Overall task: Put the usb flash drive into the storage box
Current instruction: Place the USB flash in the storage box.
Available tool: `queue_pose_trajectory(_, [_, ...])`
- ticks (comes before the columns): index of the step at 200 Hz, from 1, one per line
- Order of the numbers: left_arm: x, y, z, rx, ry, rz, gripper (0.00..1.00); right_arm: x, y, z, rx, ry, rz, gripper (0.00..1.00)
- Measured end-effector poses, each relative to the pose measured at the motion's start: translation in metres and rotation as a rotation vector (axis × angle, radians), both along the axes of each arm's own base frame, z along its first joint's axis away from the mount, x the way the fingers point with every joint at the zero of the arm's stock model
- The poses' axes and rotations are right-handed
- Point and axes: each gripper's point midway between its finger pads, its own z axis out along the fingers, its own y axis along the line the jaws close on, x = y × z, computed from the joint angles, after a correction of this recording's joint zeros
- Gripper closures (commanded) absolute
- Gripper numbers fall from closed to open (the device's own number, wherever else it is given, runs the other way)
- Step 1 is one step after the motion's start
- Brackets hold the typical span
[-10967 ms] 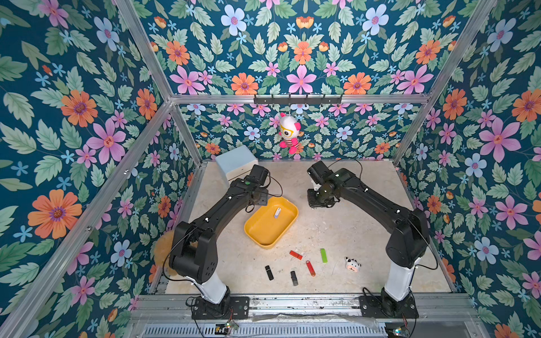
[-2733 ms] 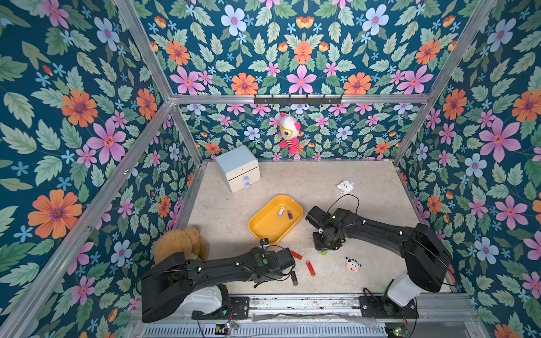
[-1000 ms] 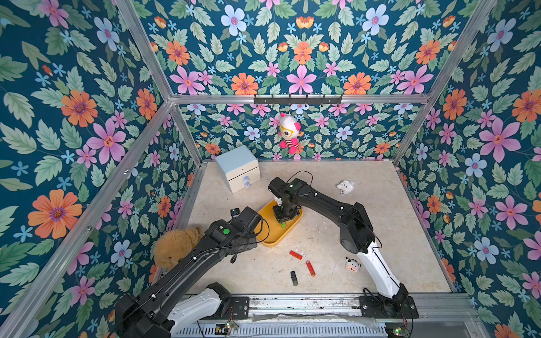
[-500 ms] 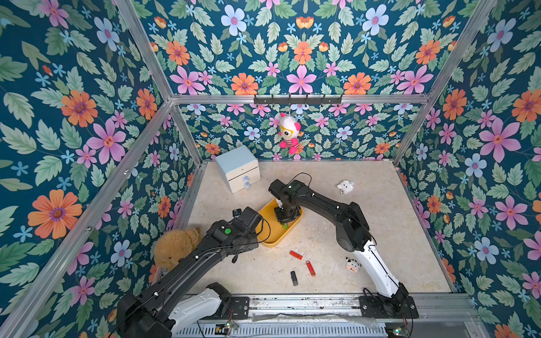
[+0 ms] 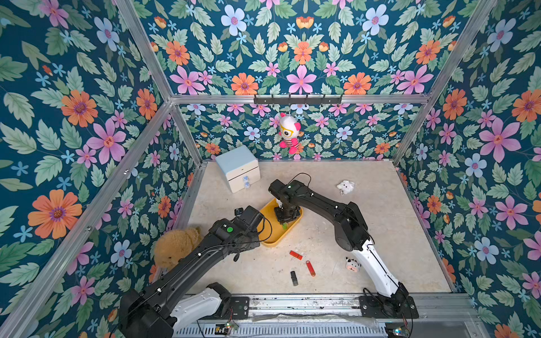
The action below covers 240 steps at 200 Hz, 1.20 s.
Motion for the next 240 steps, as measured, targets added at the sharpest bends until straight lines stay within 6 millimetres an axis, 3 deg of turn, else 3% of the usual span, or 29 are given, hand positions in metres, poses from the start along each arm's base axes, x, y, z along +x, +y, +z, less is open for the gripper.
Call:
queue_pose_trajectory(47, [0.006, -0.008, -0.002, -0.011, 0.004, -0.015, 1.00, 0.000, -0.002, 0.003, 0.001, -0.009, -0.004, 0.62])
queue_pose_trajectory(68, [0.011, -0.012, 0.001, -0.013, -0.007, -0.026, 1.00, -0.002, -0.004, 0.019, 0.025, -0.029, -0.011, 0.60])
queue_pose_trajectory(99, [0.022, -0.020, 0.009, -0.007, -0.019, -0.050, 1.00, 0.007, -0.002, 0.060, 0.085, -0.116, -0.035, 0.42])
queue_pose_trajectory(122, [0.035, -0.030, 0.010, 0.001, -0.021, -0.078, 1.00, 0.010, -0.014, 0.080, 0.075, -0.166, -0.060, 0.29])
queue_pose_trajectory(141, [0.048, -0.041, 0.006, 0.018, -0.010, -0.109, 1.00, 0.007, -0.033, 0.095, 0.066, -0.189, -0.089, 0.21])
queue_pose_trajectory(179, [0.079, -0.063, -0.011, 0.059, 0.017, -0.191, 1.00, -0.008, -0.098, 0.111, -0.001, -0.227, -0.177, 0.15])
queue_pose_trajectory(240, [0.120, -0.085, -0.043, 0.090, 0.042, -0.264, 1.00, -0.064, -0.189, 0.094, -0.085, -0.206, -0.310, 0.10])
